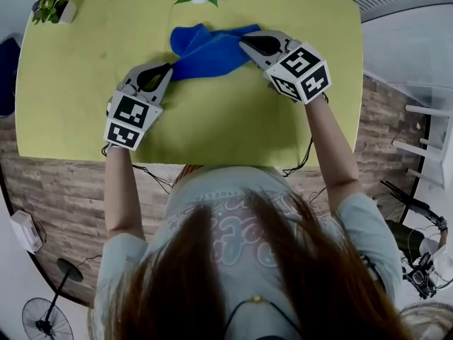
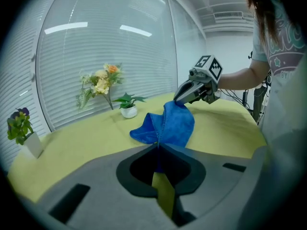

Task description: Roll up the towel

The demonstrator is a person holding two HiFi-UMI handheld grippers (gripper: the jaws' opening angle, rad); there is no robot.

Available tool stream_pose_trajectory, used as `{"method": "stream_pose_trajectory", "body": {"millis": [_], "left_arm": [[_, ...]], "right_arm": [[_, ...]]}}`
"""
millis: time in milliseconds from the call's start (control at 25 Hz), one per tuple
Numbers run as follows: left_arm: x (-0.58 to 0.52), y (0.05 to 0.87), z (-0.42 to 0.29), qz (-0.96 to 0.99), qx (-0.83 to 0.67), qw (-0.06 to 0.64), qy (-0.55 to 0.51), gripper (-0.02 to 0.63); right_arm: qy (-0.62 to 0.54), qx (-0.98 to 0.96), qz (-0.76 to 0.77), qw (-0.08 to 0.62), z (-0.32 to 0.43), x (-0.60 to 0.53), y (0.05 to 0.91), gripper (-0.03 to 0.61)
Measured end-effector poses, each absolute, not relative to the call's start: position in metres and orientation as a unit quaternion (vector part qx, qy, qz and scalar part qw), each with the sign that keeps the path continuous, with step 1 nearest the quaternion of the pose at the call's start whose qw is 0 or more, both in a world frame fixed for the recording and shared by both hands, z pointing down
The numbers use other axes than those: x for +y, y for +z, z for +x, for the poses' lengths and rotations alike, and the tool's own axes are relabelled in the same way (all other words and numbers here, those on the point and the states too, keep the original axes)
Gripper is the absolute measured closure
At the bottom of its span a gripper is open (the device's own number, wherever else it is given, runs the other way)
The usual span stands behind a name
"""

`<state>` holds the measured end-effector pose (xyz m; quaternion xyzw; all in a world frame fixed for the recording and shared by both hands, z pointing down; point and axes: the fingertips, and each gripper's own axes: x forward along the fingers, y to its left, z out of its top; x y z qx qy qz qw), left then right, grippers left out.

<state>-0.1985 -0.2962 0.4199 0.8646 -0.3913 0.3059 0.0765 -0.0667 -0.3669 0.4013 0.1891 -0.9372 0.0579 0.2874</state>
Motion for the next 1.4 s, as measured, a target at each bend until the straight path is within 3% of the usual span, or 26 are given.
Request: {"method": "stream_pose_trajectory", "body": {"millis": [760,1080,1400], "left_arm": [[-0.180,0.411,-0.158,0.903,-0.264,-0.002,0.338,0.594],[-0.137,0.423,-0.152,0.908,-0.194,-0.021,0.370,0.594],[-0.112,0.425,-0.147,0.909,-0.169,-0.037,0.378,0.594]], "right_arm": [[0.034,-0.932,0.213,0.291,-0.014,-0.228,0.407,0.557],[0.038,-0.920,0.142,0.365,-0.005,-0.159,0.439,0.525],[0.021,-0.931,0.190,0.311,-0.002,-0.180,0.399,0.491]]}}
